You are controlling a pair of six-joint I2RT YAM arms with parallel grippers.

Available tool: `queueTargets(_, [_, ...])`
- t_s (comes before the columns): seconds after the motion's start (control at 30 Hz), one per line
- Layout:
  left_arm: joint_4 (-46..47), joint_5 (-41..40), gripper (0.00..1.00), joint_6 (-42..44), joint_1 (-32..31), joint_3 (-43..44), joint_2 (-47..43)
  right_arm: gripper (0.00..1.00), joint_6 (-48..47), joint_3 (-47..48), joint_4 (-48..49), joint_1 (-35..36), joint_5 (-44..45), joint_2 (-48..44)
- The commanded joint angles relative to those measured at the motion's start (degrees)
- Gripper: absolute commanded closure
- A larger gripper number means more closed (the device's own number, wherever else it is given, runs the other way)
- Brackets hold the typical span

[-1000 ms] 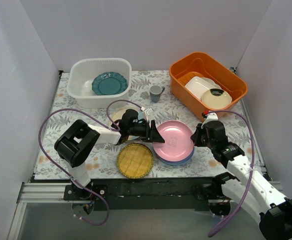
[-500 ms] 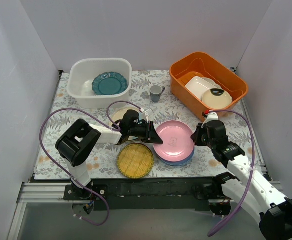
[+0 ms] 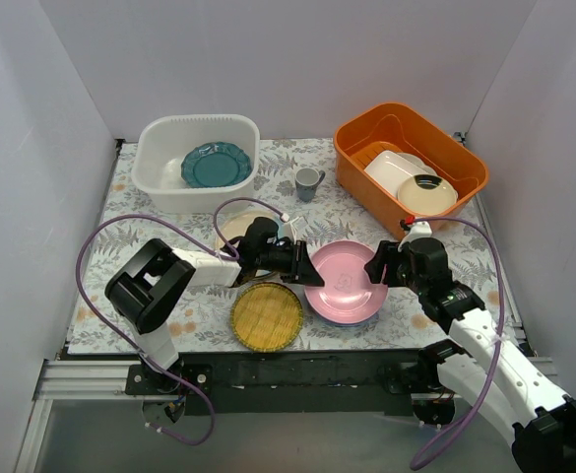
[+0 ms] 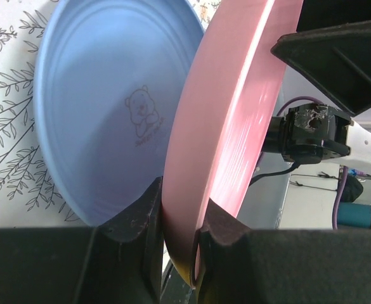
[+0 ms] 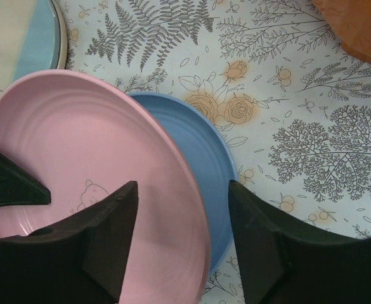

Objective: Place the plates into the plastic bin on the countertop
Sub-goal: Pick up the plate at the center of the board.

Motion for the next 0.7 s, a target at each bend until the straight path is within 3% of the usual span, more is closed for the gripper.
queueTargets(0.0, [0.39, -0.34, 1.0, 1.16, -0.2, 2.31, -3.81, 0.28, -0.26, 1.12, 1.26, 0.16, 0.79, -1.78])
queueTargets(0.07, [0.92, -1.05, 1.0, 1.07, -0.2, 1.61, -4.16, 0.18, -0.44, 0.94, 0.99, 0.16, 1.23, -2.49])
queueTargets(0.3, [-1.8, -3.68, 1.0, 1.95, -0.2, 1.17, -5.83, 0.02, -0.27, 0.42, 1.96, 0.16, 0.45, -2.4])
queueTargets(0.67, [-6.9, -9.39, 1.0, 4.68, -0.2, 3.98, -6.71, 0.02, -1.14, 0.86, 0.73, 0.16, 0.27, -6.0])
